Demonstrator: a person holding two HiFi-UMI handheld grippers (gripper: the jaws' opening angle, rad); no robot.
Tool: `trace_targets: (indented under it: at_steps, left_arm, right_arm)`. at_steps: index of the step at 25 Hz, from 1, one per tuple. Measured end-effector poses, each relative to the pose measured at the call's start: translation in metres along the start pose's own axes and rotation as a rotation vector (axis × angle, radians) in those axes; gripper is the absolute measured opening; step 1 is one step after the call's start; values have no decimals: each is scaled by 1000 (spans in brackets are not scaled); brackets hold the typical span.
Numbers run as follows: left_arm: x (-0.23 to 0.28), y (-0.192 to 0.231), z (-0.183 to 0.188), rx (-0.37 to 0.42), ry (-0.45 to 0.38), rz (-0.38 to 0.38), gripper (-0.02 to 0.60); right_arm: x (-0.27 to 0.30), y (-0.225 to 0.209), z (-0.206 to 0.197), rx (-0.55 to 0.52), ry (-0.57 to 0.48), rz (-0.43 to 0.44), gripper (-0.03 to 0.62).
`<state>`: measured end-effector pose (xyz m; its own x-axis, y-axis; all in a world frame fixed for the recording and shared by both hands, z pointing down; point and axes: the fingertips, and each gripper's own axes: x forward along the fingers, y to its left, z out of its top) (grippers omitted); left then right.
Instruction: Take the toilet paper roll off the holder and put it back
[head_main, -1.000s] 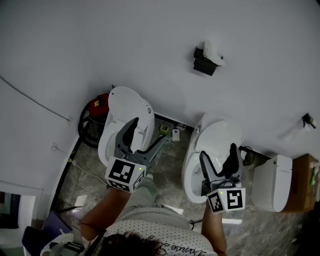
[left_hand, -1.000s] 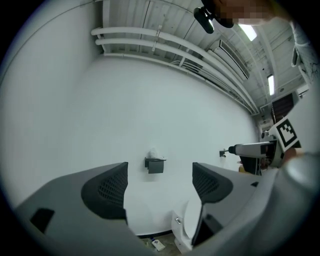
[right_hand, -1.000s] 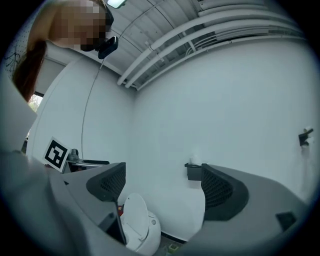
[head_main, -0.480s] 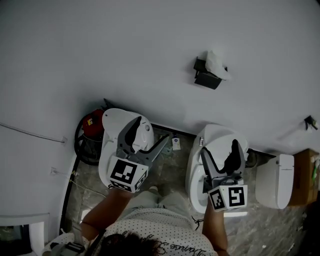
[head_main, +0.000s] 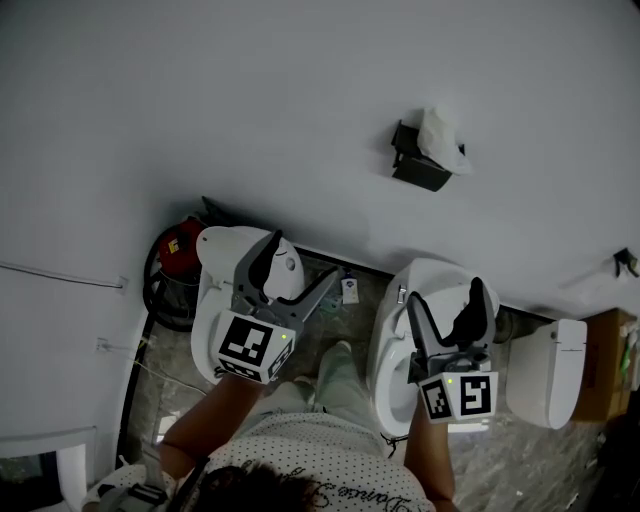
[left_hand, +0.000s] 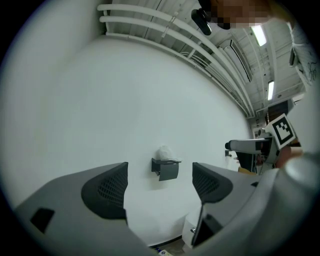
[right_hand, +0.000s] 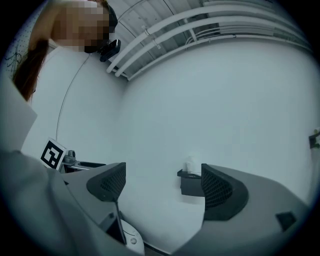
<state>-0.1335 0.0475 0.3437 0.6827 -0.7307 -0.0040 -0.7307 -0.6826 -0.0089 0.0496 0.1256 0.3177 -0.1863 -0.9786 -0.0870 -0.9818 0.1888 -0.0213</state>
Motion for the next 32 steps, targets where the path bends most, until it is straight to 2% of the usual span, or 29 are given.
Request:
trace_targets:
  at_steps: [5, 10, 16, 19, 25, 32]
  left_arm:
    - [39, 16, 1, 7, 8, 33, 387]
    - [86, 29, 5, 15, -4, 77, 387]
    - [140, 30, 8, 20, -8, 124, 387]
    - [162, 31, 12, 26, -11, 140, 387]
    - [199, 41, 9, 29, 0, 133, 387]
    - [247, 54, 14, 44, -6, 47, 387]
  right_arm:
    - [44, -25, -1, -14, 4, 45, 457]
    - [86, -61, 9, 1, -47, 88, 457]
    - [119, -115, 15, 0, -64, 123, 457]
    - [136, -138, 15, 33, -71, 132, 456]
    - [167, -156, 6, 71, -60, 135, 454]
    - [200, -166, 9, 53, -64, 84, 454]
